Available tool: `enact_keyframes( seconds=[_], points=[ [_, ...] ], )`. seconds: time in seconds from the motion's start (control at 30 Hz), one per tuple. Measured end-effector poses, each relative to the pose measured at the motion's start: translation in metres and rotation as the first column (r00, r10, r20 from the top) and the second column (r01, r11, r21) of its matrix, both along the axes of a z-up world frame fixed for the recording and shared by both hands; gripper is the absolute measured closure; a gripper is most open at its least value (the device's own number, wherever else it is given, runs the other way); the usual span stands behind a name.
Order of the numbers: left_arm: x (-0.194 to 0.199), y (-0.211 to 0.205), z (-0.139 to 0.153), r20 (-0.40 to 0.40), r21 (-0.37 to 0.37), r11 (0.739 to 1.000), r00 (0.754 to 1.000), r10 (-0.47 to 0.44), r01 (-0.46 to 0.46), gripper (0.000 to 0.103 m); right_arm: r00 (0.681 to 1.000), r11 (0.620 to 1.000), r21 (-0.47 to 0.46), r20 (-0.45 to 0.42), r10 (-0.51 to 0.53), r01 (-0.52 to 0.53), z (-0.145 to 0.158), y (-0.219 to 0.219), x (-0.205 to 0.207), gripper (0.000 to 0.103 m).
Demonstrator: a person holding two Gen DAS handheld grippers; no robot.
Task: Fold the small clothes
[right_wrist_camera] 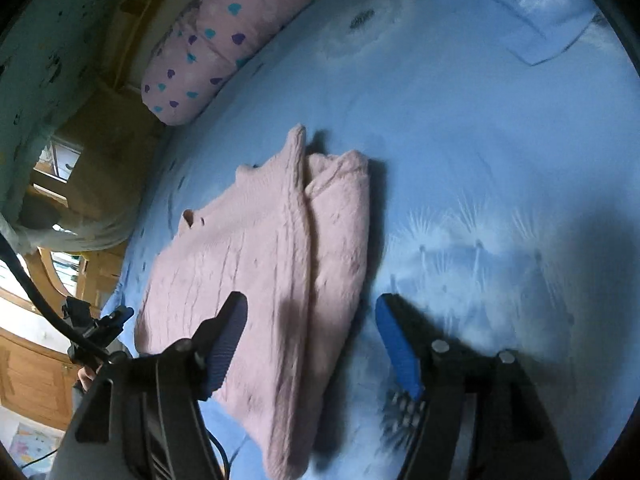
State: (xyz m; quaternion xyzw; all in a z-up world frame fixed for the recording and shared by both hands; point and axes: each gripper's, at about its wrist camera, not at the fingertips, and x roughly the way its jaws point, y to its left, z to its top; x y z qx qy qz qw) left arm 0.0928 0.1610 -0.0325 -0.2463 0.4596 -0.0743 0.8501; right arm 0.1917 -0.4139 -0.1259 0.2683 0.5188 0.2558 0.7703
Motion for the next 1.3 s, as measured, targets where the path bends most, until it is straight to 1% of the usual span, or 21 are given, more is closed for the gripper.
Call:
enact_keyframes(
  seconds=[0.07,0.13,0.2,0.27,0.37,0.43,0.53,0.57,0.73,0.9,1.0,1.13,1.17,1.2,1.23,1.27,1.3],
  points=[
    [0.012,-0.020,0.000,0.000,0.025,0.999,0.999,-0.045,0.045,0.079,1.000,0.999,0.038,-0.011,0.025,-0.025,-0.005,0.001,0.012,0.028],
    [0.021,-0.039,0.003,0.014,0.030,0.997,0.997,-0.072,0.072,0.079,0.999,0.997,0.064,-0.024,0.039,-0.038,-0.009,0.002,0.023,0.028],
    [0.028,-0.056,0.008,0.042,0.032,0.994,0.994,-0.102,0.101,0.079,0.998,0.996,0.070,-0.034,0.049,-0.047,-0.012,0.003,0.036,0.028],
    [0.034,-0.068,0.010,0.061,0.025,0.992,0.990,-0.126,0.124,0.079,0.998,0.997,0.067,-0.023,0.051,-0.049,-0.012,0.004,0.044,0.028],
    [0.044,-0.088,0.007,0.062,0.028,0.988,0.986,-0.153,0.152,0.079,0.998,0.996,0.069,-0.015,0.059,-0.057,-0.015,0.008,0.054,0.027],
    [0.048,-0.099,0.004,0.048,0.026,0.985,0.984,-0.174,0.173,0.079,0.997,0.995,0.067,-0.020,0.075,-0.073,-0.017,0.012,0.053,0.027],
    [0.052,-0.117,0.000,0.034,0.035,0.976,0.976,-0.217,0.215,0.079,0.990,0.987,0.097,-0.039,0.135,-0.131,-0.016,0.023,0.045,0.027],
    [0.052,-0.121,-0.001,0.032,0.040,0.973,0.973,-0.229,0.227,0.079,0.988,0.985,0.084,-0.031,0.154,-0.151,-0.014,0.027,0.037,0.027],
    [0.056,-0.145,-0.006,0.013,0.058,0.963,0.964,-0.266,0.264,0.079,0.984,0.982,0.075,-0.016,0.176,-0.174,-0.010,0.035,0.021,0.027],
    [0.058,-0.157,-0.007,0.014,0.059,0.958,0.959,-0.282,0.281,0.079,0.987,0.979,0.132,-0.026,0.162,-0.157,-0.019,0.032,0.036,0.027],
    [0.057,-0.165,-0.009,0.015,0.044,0.957,0.957,-0.288,0.287,0.079,0.988,0.978,0.148,-0.029,0.153,-0.147,-0.021,0.034,0.046,0.030],
    [0.056,-0.174,-0.012,0.015,0.026,0.956,0.956,-0.292,0.292,0.079,0.983,0.978,0.105,-0.025,0.183,-0.180,-0.018,0.045,0.042,0.030],
    [0.054,-0.179,-0.012,0.017,0.029,0.956,0.956,-0.294,0.293,0.079,0.979,0.975,0.098,-0.023,0.204,-0.201,-0.017,0.050,0.039,0.032],
    [0.054,-0.182,-0.012,0.015,0.036,0.955,0.955,-0.295,0.294,0.079,0.976,0.972,0.092,-0.017,0.217,-0.215,-0.017,0.052,0.037,0.036],
    [0.053,-0.190,-0.012,0.014,0.053,0.953,0.954,-0.299,0.298,0.079,0.974,0.970,0.089,-0.014,0.228,-0.225,-0.017,0.052,0.036,0.059],
    [0.052,-0.194,-0.012,0.019,0.064,0.950,0.952,-0.307,0.305,0.079,0.971,0.968,0.095,-0.030,0.235,-0.231,-0.022,0.052,0.036,0.080],
    [0.050,-0.200,-0.011,0.029,0.080,0.946,0.948,-0.318,0.315,0.079,0.971,0.969,0.108,-0.058,0.230,-0.223,-0.028,0.052,0.038,0.080]
  ],
)
